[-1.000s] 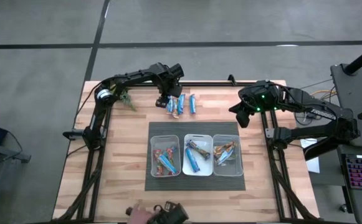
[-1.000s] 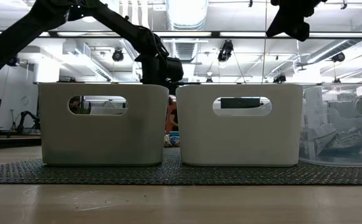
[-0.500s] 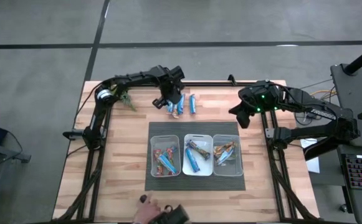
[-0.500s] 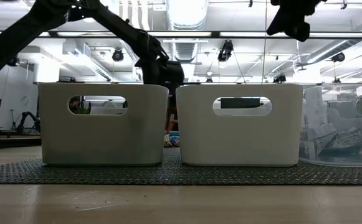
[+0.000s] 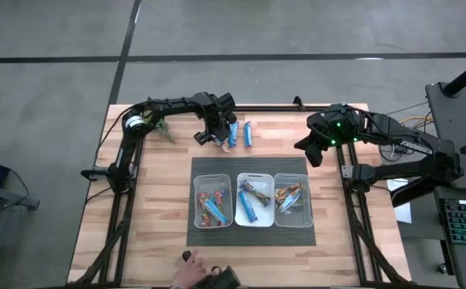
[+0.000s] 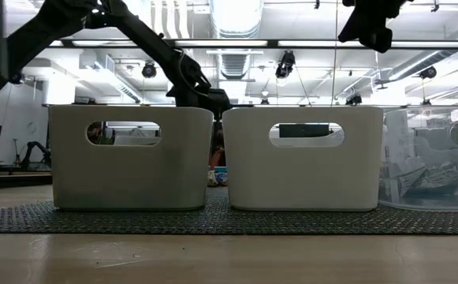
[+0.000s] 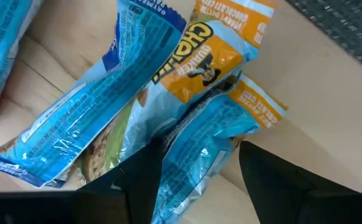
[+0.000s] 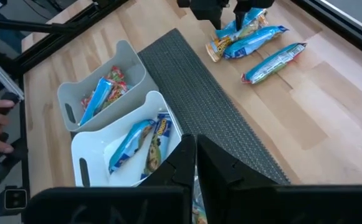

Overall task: Pick and place Granola Bars by type
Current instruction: Put the orange granola bar into the transparent bin

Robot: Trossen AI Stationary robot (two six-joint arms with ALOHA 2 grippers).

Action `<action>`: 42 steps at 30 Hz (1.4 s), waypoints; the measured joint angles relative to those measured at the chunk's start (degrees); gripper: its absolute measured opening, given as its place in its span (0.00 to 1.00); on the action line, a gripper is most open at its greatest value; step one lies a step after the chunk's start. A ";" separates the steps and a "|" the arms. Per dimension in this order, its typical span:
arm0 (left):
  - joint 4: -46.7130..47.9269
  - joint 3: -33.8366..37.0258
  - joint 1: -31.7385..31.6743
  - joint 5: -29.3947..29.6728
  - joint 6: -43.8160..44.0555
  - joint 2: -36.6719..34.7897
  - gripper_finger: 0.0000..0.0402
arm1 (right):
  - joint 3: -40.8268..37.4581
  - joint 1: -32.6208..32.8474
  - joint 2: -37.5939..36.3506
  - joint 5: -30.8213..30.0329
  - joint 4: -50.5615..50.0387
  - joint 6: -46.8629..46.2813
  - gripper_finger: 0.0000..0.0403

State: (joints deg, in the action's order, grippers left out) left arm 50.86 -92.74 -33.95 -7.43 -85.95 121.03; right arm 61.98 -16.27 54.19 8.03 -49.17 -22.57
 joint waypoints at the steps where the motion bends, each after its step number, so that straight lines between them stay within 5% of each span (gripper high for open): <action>1: -0.51 0.23 0.00 -0.01 -0.34 -0.01 0.49 | 0.00 0.00 0.00 0.00 0.00 0.00 0.02; 42: 0.04 -0.77 1.92 3.89 4.92 0.87 0.10 | 0.00 0.00 0.00 -0.02 -0.09 0.70 0.02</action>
State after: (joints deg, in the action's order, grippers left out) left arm 50.90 -93.51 -32.03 -3.54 -81.03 121.91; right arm 61.98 -16.27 54.19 8.01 -49.25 -21.87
